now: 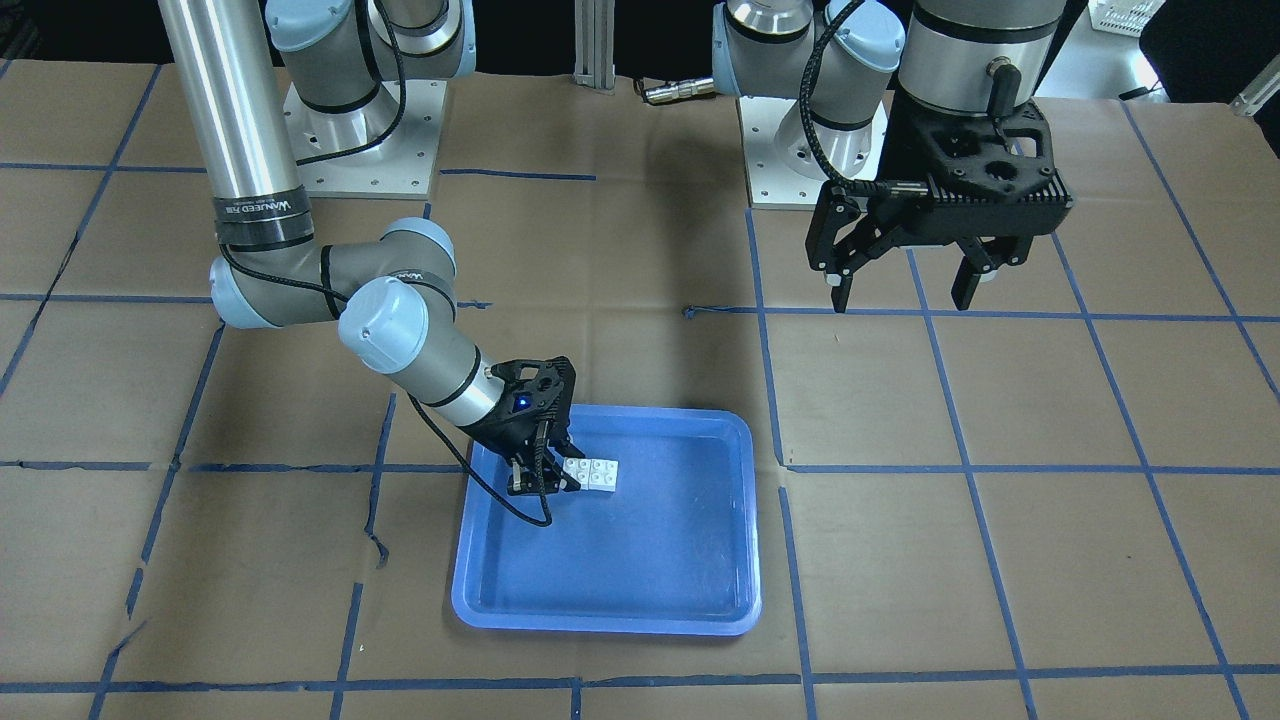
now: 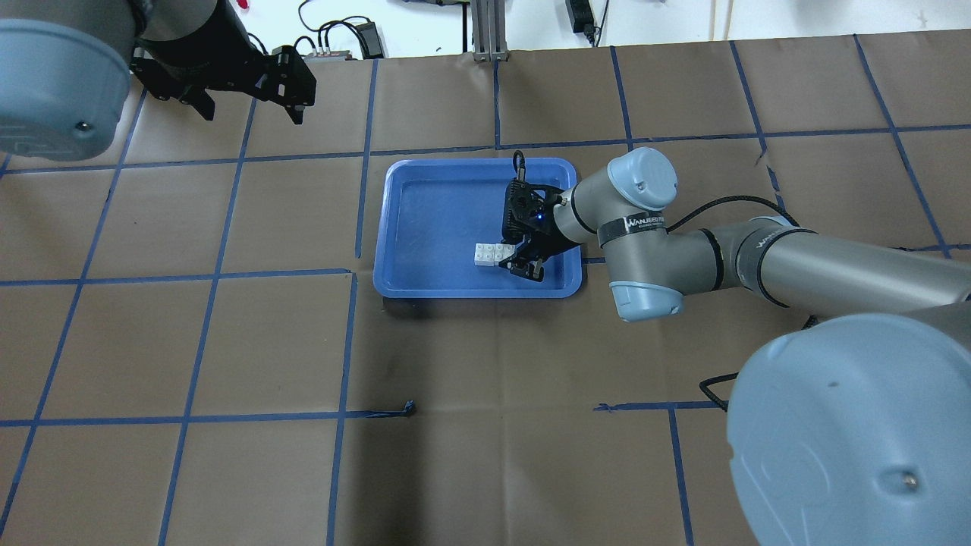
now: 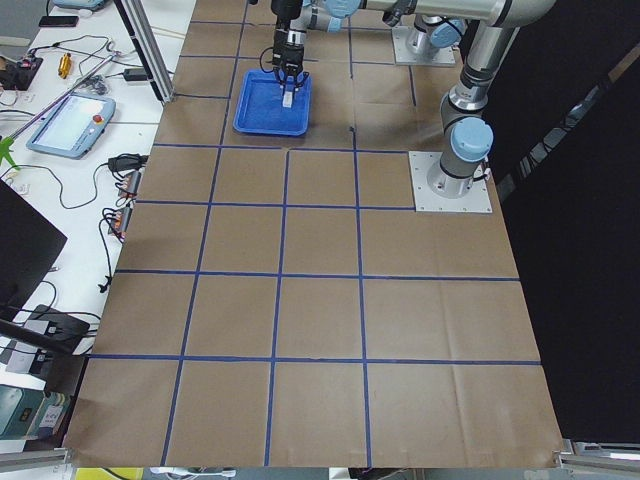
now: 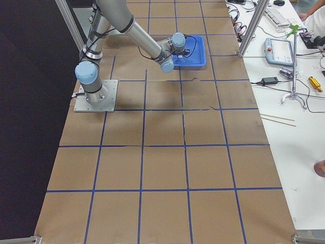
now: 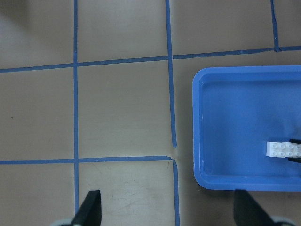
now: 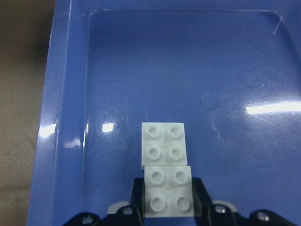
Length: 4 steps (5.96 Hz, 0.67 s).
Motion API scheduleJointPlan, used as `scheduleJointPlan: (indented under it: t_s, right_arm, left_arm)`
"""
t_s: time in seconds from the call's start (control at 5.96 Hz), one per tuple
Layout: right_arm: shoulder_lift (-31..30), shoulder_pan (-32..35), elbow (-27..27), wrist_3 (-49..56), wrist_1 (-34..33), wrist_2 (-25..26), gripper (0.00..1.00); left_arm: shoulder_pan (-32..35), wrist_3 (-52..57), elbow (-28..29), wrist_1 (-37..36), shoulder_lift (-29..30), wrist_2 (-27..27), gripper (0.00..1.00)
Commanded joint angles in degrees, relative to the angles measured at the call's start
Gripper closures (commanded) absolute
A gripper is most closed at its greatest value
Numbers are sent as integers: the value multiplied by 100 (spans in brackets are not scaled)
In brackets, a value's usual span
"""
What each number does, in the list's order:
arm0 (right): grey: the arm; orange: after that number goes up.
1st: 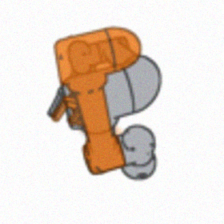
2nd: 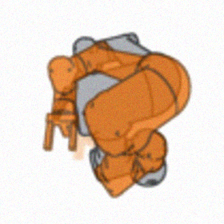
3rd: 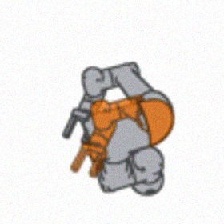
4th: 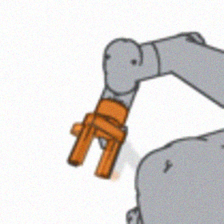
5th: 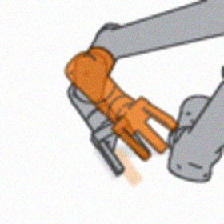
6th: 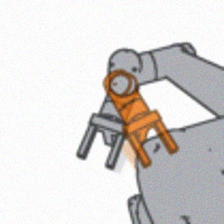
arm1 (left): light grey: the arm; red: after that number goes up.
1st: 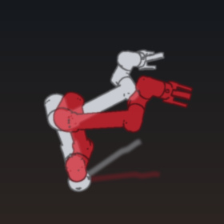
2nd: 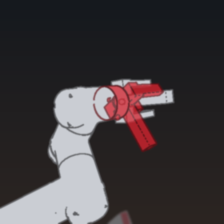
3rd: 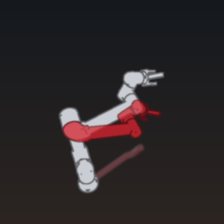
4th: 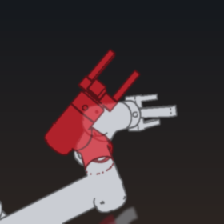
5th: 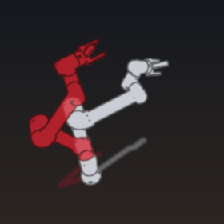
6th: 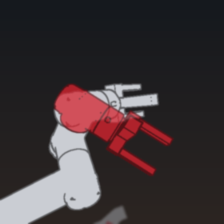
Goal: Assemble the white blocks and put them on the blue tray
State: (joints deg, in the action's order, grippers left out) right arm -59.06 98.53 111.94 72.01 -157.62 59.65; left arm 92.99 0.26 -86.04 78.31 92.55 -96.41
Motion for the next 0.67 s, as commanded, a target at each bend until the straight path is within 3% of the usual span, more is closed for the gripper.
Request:
scheduleJointPlan:
  t_s: [0.0,0.34,0.5]
  right_arm:
    - [-8,0,3,-3,3,11,71]
    - [0,0,3,-3,3,3,71]
    - [0,0,3,-12,3,-6,62]
  left_arm:
    - [0,0,0,0,0,0,1]
    - [0,0,0,0,0,0,1]
    - [0,0,9,0,0,0,1]
